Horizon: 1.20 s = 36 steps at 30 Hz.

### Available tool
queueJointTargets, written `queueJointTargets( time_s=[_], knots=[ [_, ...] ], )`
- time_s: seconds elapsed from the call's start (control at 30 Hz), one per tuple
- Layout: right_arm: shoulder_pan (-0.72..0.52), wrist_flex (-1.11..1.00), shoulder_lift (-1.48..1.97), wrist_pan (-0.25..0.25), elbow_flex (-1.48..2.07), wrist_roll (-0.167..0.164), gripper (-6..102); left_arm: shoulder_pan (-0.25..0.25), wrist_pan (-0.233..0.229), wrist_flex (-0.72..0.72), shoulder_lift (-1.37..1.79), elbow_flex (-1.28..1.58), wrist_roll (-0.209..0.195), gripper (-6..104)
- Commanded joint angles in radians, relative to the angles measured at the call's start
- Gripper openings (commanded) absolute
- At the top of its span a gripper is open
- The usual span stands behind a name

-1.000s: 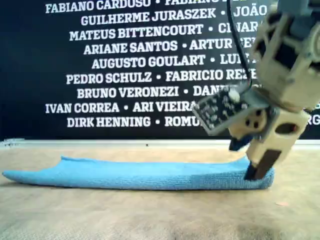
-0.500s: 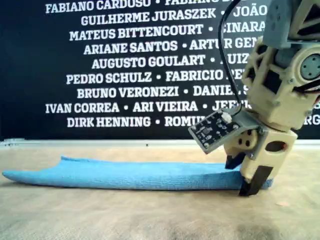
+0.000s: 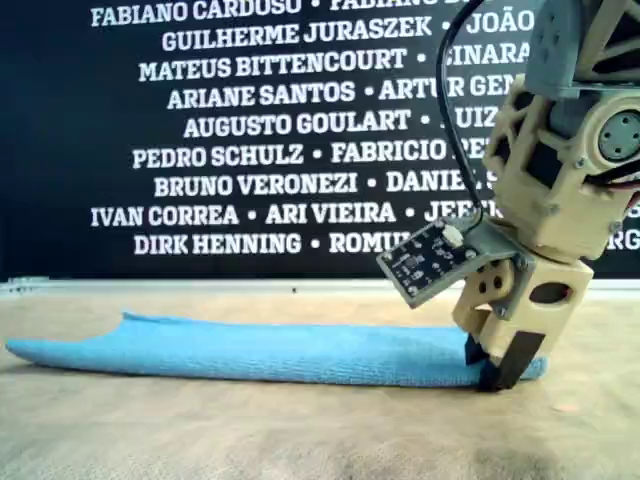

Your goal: Fold a cloth

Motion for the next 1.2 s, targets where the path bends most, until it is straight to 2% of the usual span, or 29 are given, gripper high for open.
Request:
queueJointTargets(
  time_s=[0.0,0.17,0.27,0.4,0.53,0.73,1.17],
  knots=[
    [-0.005,-0.014,0.034,0.008,-0.114,0.005,19,0.021,-0.006,-0.008,0.023,-0.017,0.005,61],
    [-0.003,-0.014,0.034,0.006,-0.133,0.005,3,0.021,-0.006,-0.008,0.023,-0.017,0.005,61],
    [0.000,-0.015,0.034,0.006,-0.166,0.005,-2,0.021,-0.006,-0.008,0.023,-0.017,0.005,61],
    [0.028,-0.015,0.034,-0.008,-0.212,0.005,-2,0.021,-0.006,-0.008,0.023,-0.017,0.005,61],
    [0.084,-0.015,0.028,0.005,-0.301,0.005,-2,0.021,-0.006,-0.008,0.023,-0.017,0.005,61],
    [0.218,-0.015,-0.015,0.006,-0.469,0.006,-2,0.021,-0.006,-0.008,0.023,-0.017,0.005,61],
    [0.476,-0.014,-0.433,0.008,-1.072,0.006,-2,0.021,-0.006,-0.008,0.023,-0.017,0.005,61]
  ],
)
